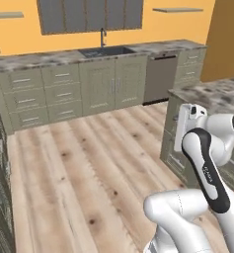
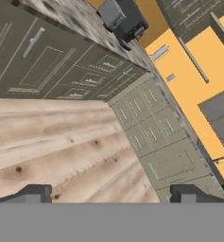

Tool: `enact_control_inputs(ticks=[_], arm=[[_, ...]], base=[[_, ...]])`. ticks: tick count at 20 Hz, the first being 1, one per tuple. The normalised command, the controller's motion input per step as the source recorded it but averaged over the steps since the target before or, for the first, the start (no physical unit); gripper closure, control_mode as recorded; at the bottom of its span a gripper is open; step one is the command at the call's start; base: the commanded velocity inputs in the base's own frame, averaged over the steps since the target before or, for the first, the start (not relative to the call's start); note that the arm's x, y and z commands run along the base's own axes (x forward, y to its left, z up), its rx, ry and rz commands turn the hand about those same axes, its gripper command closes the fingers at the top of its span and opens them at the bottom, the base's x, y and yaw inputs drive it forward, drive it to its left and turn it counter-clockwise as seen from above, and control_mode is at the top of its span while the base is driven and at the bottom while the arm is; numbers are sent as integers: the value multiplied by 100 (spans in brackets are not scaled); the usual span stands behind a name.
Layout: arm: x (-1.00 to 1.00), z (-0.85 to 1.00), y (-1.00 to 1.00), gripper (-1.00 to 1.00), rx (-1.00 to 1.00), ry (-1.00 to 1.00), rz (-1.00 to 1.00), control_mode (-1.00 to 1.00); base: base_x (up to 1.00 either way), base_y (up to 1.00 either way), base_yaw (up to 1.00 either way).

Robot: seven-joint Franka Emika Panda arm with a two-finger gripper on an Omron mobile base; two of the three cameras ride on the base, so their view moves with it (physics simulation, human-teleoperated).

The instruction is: Four empty soda cans are scattered around the kitchen. Gather all the cans and cluster them next to the stove for recycling.

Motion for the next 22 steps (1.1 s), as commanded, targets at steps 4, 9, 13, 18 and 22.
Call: enact_control_inputs(ticks=[4, 9, 13, 18, 22], arm=[[0, 0, 0, -100, 0, 0, 0, 100], [0, 0, 0, -100, 0, 0, 0, 100], [0, 0, 0, -100, 0, 0, 0, 100], [0, 0, 0, -100, 0, 0, 0, 100], [0, 0, 0, -100, 0, 0, 0, 100]], base=[[2, 0, -33], [4, 0, -32], [3, -1, -33], [4, 0, -32], [12, 0, -30]])
